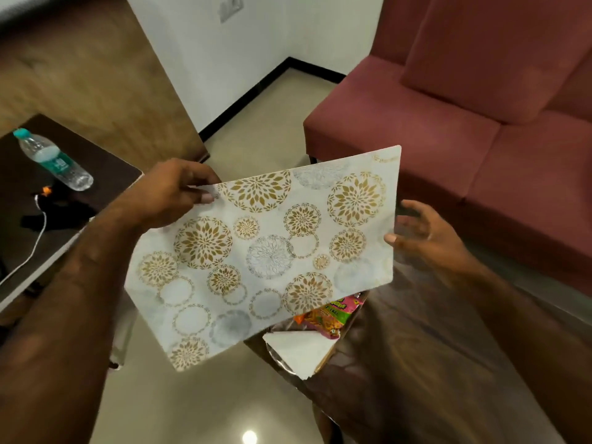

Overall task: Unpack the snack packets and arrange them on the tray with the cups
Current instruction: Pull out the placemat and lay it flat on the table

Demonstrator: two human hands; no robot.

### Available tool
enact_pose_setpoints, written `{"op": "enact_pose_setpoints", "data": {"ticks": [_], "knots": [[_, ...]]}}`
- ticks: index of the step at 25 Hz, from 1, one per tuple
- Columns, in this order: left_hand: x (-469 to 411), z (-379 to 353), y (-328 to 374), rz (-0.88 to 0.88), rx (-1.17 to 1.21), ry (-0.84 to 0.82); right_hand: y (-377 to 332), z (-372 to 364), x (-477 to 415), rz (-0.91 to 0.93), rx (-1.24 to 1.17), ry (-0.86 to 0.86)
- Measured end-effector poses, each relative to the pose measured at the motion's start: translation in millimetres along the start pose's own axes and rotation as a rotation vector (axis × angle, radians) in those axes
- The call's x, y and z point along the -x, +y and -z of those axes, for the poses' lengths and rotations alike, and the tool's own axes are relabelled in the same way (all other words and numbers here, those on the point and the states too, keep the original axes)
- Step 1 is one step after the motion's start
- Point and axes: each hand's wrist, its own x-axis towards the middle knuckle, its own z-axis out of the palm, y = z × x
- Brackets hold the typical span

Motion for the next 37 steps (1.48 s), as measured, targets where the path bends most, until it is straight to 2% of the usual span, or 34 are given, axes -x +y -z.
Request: {"op": "enact_pose_setpoints", "data": {"ticks": [3, 8, 11, 13, 15, 17, 19, 21, 23, 25, 28, 37], "knots": [[-9, -17, 8, -0.047, 0.201, -0.107, 9, 29, 21, -0.027, -0.174, -0.095], [-26, -66, 23, -0.112, 0.286, -0.322, 45, 81, 69, -0.104, -0.176, 0.007], [-40, -100, 41, -0.131, 0.279, -0.411, 65, 102, 102, -0.104, -0.257, 0.119], [-47, -117, 50, -0.145, 0.201, -0.380, 73, 110, 119, -0.108, -0.304, 0.206], [-54, -133, 57, -0.129, 0.074, -0.245, 81, 124, 137, -0.125, -0.323, 0.294], [-54, -146, 61, -0.037, 0.096, -0.109, 88, 140, 156, -0.149, -0.336, 0.370], [-51, -156, 65, 0.067, 0.146, -0.071, 98, 157, 174, -0.156, -0.374, 0.433], [-47, -168, 66, 0.152, 0.183, -0.142, 108, 172, 190, -0.165, -0.451, 0.501], [-39, -186, 75, 0.203, 0.331, -0.327, 120, 186, 204, -0.176, -0.522, 0.563], [-29, -212, 88, 0.167, 0.453, -0.479, 137, 200, 219, -0.183, -0.557, 0.600], [-17, -262, 111, 0.123, 0.520, -0.460, 169, 220, 243, -0.219, -0.559, 0.643], [-10, -394, 200, 0.175, 0.349, -0.486, 283, 304, 309, -0.423, -0.609, 0.748]]}}
